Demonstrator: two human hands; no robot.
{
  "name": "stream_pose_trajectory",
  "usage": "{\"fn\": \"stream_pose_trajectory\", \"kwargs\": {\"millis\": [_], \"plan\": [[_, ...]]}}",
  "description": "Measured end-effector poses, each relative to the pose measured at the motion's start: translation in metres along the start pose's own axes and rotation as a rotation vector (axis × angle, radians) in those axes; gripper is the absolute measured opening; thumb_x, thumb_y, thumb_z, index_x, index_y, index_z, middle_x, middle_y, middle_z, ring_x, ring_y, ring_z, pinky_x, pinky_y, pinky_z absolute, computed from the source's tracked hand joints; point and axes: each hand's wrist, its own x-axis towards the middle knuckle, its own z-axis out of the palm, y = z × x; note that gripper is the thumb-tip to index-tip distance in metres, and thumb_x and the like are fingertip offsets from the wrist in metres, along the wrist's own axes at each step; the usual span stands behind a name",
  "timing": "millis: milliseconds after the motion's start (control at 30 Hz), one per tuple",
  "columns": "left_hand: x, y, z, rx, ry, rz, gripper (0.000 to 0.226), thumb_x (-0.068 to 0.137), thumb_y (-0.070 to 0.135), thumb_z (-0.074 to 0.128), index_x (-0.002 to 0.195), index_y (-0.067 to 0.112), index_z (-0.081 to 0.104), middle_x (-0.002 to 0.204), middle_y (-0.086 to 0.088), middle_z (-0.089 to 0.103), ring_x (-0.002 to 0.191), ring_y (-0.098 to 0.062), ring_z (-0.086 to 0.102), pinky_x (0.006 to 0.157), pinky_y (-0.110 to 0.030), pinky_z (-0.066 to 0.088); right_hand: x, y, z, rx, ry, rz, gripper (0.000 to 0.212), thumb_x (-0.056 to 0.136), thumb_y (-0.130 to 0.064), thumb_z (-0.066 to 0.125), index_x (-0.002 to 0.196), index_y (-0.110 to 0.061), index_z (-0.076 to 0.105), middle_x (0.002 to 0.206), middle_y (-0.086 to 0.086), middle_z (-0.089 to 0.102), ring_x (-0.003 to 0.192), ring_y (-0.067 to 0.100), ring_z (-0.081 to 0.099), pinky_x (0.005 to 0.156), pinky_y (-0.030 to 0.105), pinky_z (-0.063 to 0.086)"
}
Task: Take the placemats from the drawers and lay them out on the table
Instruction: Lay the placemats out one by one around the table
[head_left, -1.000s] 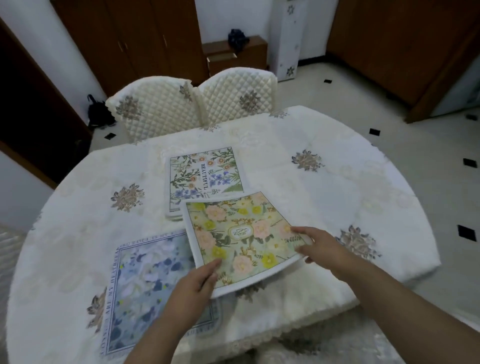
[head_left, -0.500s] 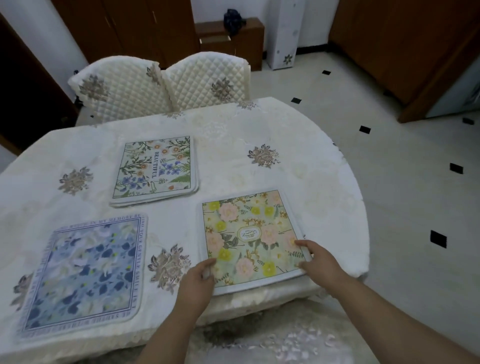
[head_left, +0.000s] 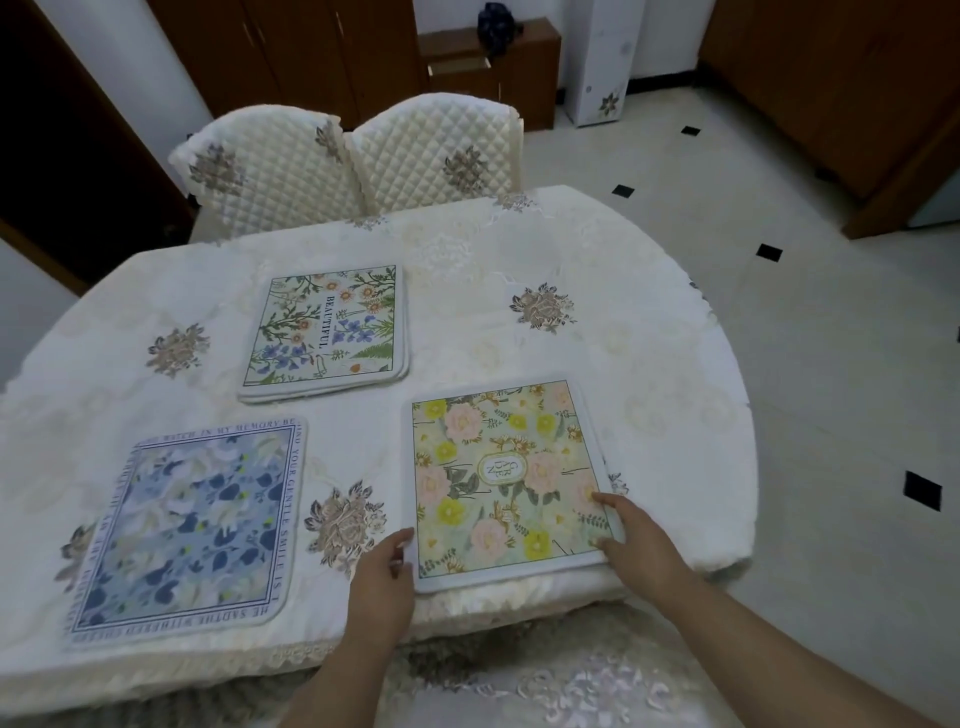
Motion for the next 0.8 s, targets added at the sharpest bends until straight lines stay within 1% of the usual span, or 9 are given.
{"fn": "stream_pose_trajectory", "kwargs": {"millis": [133, 233, 300, 400, 433, 500, 567, 667, 800], "plan": [[0.005, -0.005, 0.002, 0.003, 0.020, 0.013, 0.048, 0.098, -0.001, 0.048, 0.133, 0.027, 0.063, 0.124, -0.006, 0.066, 0.103, -0.020, 0.066, 0.080, -0.040, 0.061, -0.001, 0.004, 0.003, -0.040, 0.017, -0.013, 0.055, 0.093, -0.013, 0.064, 0.141, -0.037, 0.049, 0.144, 0.000, 0.049, 0.129, 0.019, 0.050, 0.102, 0.025, 0.041], [0.005, -0.003, 0.008, 0.140, 0.019, 0.052, 0.051, 0.097, -0.003, 0.045, 0.139, 0.022, 0.059, 0.126, -0.009, 0.056, 0.104, -0.019, 0.058, 0.085, -0.035, 0.056, -0.002, 0.004, 0.005, -0.068, 0.028, -0.032, 0.053, 0.094, -0.015, 0.062, 0.142, -0.035, 0.048, 0.137, 0.005, 0.048, 0.116, 0.018, 0.054, 0.095, 0.023, 0.041], [0.001, 0.001, 0.012, 0.322, 0.042, 0.074, 0.059, 0.092, -0.006, 0.043, 0.142, 0.021, 0.056, 0.136, -0.008, 0.048, 0.117, -0.023, 0.050, 0.092, -0.035, 0.050, -0.005, 0.003, 0.006, -0.122, 0.053, -0.031, 0.054, 0.093, -0.015, 0.062, 0.142, -0.033, 0.048, 0.132, 0.006, 0.044, 0.107, 0.018, 0.052, 0.090, 0.025, 0.043], [-0.003, 0.006, 0.017, 0.613, 0.083, 0.218, 0.066, 0.090, 0.002, 0.047, 0.153, 0.022, 0.043, 0.158, -0.005, 0.039, 0.142, -0.029, 0.036, 0.108, -0.044, 0.043, -0.008, -0.003, 0.011, -0.359, 0.186, -0.069, 0.056, 0.089, -0.018, 0.061, 0.142, -0.028, 0.050, 0.143, 0.007, 0.036, 0.127, 0.028, 0.040, 0.097, 0.037, 0.048], [-0.002, 0.007, 0.022, 0.662, 0.028, 0.293, 0.069, 0.093, 0.006, 0.047, 0.158, 0.023, 0.032, 0.165, -0.005, 0.029, 0.149, -0.031, 0.028, 0.114, -0.046, 0.039, -0.009, -0.006, 0.014, -0.417, 0.198, -0.118, 0.057, 0.090, -0.020, 0.058, 0.146, -0.028, 0.046, 0.154, 0.009, 0.028, 0.138, 0.030, 0.031, 0.104, 0.040, 0.044], [-0.003, 0.015, 0.035, 0.739, -0.168, 0.440, 0.070, 0.102, 0.020, 0.036, 0.162, 0.028, 0.001, 0.169, 0.000, -0.005, 0.156, -0.031, -0.002, 0.124, -0.047, 0.022, -0.009, -0.013, 0.025, -0.488, 0.095, -0.262, 0.062, 0.099, -0.031, 0.047, 0.157, -0.027, 0.024, 0.168, 0.006, -0.001, 0.154, 0.028, 0.001, 0.122, 0.041, 0.022], [-0.006, 0.026, 0.049, 0.808, -0.294, 0.518, 0.065, 0.107, 0.037, 0.021, 0.159, 0.031, -0.017, 0.162, 0.004, -0.027, 0.150, -0.030, -0.026, 0.127, -0.045, 0.004, -0.009, -0.018, 0.040, -0.578, -0.086, -0.370, 0.067, 0.105, -0.043, 0.030, 0.160, -0.025, -0.004, 0.164, -0.001, -0.026, 0.151, 0.022, -0.024, 0.126, 0.041, 0.002], [-0.010, 0.031, 0.063, 0.819, -0.325, 0.495, 0.061, 0.106, 0.050, 0.009, 0.156, 0.035, -0.023, 0.159, 0.008, -0.037, 0.147, -0.026, -0.035, 0.125, -0.044, -0.007, -0.009, -0.013, 0.056, -0.674, -0.226, -0.377, 0.067, 0.105, -0.051, 0.014, 0.155, -0.026, -0.023, 0.157, -0.005, -0.040, 0.145, 0.018, -0.037, 0.122, 0.036, -0.014], [-0.011, 0.007, 0.059, 0.842, -0.203, 0.452, 0.060, 0.105, 0.053, 0.005, 0.150, 0.043, -0.033, 0.157, 0.013, -0.040, 0.147, -0.024, -0.037, 0.123, -0.044, -0.015, -0.007, 0.008, 0.050, -0.734, -0.189, -0.388, 0.065, 0.105, -0.051, 0.008, 0.149, -0.030, -0.034, 0.153, -0.014, -0.045, 0.142, 0.009, -0.040, 0.118, 0.033, -0.017]]}}
